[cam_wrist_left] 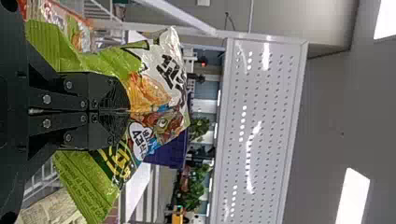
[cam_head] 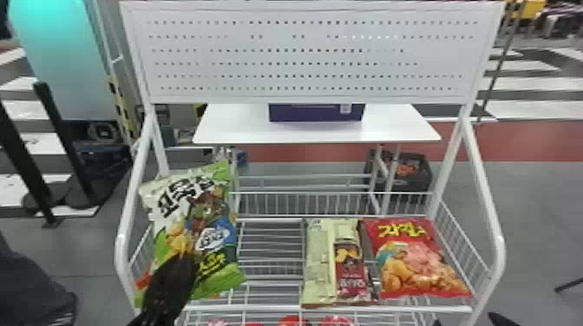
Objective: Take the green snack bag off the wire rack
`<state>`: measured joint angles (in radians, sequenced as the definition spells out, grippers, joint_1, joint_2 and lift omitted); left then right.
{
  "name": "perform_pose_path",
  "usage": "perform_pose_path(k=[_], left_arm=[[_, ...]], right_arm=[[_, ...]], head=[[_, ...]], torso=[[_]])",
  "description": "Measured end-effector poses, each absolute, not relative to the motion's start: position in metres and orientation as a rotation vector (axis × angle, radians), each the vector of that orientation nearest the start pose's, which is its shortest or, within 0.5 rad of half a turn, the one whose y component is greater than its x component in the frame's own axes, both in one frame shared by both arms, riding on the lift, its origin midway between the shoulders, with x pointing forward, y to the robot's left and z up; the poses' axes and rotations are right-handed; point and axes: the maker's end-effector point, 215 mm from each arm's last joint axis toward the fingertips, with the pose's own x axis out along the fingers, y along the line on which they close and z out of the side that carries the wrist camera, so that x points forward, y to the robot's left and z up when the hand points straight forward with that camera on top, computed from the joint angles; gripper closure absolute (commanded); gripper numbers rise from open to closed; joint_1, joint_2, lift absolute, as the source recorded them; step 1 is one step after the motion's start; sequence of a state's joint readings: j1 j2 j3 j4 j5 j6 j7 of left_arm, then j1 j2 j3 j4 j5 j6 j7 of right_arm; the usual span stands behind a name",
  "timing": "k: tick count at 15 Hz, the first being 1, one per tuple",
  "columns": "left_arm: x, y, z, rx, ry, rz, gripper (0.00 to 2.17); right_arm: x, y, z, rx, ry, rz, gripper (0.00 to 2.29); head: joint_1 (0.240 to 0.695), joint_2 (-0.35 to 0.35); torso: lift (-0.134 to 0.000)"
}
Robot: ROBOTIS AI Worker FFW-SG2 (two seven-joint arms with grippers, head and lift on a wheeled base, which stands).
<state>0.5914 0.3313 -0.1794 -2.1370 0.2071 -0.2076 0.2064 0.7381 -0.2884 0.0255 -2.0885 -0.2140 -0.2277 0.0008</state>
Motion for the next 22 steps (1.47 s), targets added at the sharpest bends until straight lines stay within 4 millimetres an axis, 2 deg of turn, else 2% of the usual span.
perform_pose_path(k=[2, 7, 10, 22], left_arm=[[0.393, 0.209, -0.281, -0.075, -0.139, -0.088, 1.66], [0.362, 0.231, -0.285, -0.057, -0.165, -0.056, 1.66], [0.348, 0.239, -0.287, -0.056, -0.169, -0.047, 1.66], [0.340, 0.235, -0.301, -0.031, -0.116, -0.069, 1.66]], right_arm=[[0.370, -0.230, -0.344, 0.012, 0.015, 0.165, 0.17], [0.369, -0.229, -0.345, 0.013, 0.017, 0.168, 0.17], [0.368, -0.224, -0.345, 0.013, 0.018, 0.175, 0.17], [0.362, -0.220, -0.341, 0.015, 0.008, 0.185, 0.17]], head=[[0.499, 0.000], [0.499, 0.000], [0.499, 0.000], [0.499, 0.000]], torso=[[0.000], [0.000], [0.000], [0.000]])
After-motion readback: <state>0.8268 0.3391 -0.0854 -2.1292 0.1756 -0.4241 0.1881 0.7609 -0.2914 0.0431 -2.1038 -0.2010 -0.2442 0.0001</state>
